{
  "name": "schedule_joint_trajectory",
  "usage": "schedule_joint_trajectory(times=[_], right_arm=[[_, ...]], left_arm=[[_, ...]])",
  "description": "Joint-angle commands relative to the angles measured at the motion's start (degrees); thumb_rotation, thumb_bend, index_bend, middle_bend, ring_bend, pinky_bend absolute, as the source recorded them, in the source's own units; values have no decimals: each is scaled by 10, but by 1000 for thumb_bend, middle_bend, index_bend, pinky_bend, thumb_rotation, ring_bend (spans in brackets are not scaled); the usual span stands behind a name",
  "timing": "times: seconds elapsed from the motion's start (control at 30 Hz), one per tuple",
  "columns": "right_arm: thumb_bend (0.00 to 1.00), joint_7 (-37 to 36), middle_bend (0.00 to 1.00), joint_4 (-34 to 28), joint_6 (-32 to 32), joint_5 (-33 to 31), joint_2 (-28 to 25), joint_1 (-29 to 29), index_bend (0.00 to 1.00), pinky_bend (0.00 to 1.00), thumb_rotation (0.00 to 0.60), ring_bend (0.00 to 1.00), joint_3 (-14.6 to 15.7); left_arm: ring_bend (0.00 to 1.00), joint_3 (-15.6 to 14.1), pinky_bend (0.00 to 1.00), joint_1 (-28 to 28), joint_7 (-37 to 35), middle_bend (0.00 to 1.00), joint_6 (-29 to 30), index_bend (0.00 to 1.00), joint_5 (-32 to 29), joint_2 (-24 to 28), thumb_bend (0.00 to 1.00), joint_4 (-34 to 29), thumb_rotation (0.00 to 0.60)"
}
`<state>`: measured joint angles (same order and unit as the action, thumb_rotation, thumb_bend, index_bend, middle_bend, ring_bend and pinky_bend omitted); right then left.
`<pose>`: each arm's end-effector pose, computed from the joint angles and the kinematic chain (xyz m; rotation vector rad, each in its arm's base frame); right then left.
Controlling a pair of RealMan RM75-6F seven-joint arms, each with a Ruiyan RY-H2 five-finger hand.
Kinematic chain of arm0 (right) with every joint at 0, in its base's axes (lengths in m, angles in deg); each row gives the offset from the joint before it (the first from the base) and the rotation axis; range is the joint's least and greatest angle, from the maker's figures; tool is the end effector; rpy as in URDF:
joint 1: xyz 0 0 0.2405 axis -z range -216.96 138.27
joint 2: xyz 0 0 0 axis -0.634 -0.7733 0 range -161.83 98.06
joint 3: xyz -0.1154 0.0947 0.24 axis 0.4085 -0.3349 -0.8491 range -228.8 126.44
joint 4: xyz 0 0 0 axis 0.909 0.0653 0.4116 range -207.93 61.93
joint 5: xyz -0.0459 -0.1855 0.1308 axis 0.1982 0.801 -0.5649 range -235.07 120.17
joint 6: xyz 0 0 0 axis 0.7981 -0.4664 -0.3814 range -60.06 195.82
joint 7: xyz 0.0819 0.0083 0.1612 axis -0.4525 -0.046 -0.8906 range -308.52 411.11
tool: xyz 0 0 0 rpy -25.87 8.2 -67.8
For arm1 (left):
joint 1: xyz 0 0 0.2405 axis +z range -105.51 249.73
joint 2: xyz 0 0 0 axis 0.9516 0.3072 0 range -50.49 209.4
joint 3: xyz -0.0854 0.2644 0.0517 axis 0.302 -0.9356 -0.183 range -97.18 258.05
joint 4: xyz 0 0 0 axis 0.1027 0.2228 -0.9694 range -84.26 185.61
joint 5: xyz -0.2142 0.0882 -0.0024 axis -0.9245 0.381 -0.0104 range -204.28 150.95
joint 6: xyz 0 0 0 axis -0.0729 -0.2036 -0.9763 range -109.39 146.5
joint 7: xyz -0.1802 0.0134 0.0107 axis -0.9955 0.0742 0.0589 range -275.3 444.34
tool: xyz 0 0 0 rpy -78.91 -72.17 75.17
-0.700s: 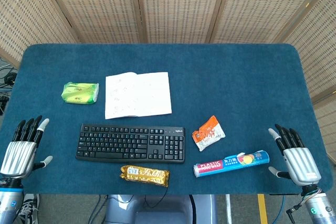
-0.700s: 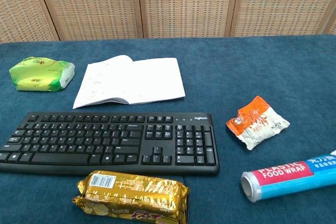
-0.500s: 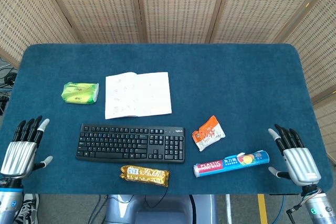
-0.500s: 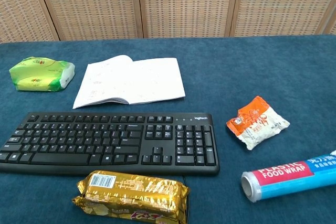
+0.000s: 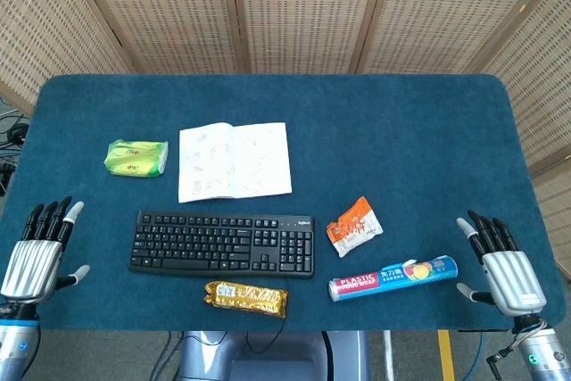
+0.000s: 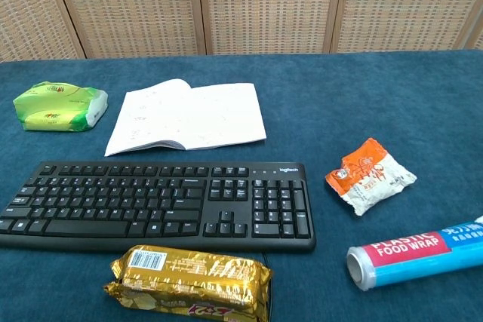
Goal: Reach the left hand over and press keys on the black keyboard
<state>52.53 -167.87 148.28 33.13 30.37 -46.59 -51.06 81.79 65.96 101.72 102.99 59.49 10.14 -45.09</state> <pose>-0.3252 -0.2206 0.1299 1.5595 -0.9299 0.8814 -0.3169 0.2207 0.1066 -1.4847 -0.7975 -0.7914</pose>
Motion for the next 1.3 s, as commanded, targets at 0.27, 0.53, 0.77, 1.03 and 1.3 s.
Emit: schedule_joint_trajectory(times=[0.27, 0.53, 0.77, 1.03, 1.3], right_arm=[[52, -5, 0, 0, 4, 1, -2, 2, 0, 0, 600, 0, 0], [49, -5, 0, -2, 7, 3, -3, 2, 0, 0, 600, 0, -1], [53, -7, 0, -2, 7, 4, -3, 2, 0, 0, 600, 0, 0], [50, -9, 0, -2, 6, 4, -4, 2, 0, 0, 600, 0, 0], [50, -13, 0, 0, 3, 3, -3, 1, 0, 0, 600, 0, 0]], left_arm=[[0, 4, 0, 3, 13, 0, 11, 0, 0, -6, 99, -5, 600], [488, 22, 276, -16, 58, 470, -3, 0, -12, -10, 429, -32, 600], [622, 28, 360, -60, 79, 607, -120, 0, -99, 47, 657, -137, 600], [626, 45, 365, -130, 103, 610, -250, 0, -228, 121, 737, -220, 600], [626, 47, 375, -266, 155, 610, -397, 0, -465, 179, 778, -248, 600]])
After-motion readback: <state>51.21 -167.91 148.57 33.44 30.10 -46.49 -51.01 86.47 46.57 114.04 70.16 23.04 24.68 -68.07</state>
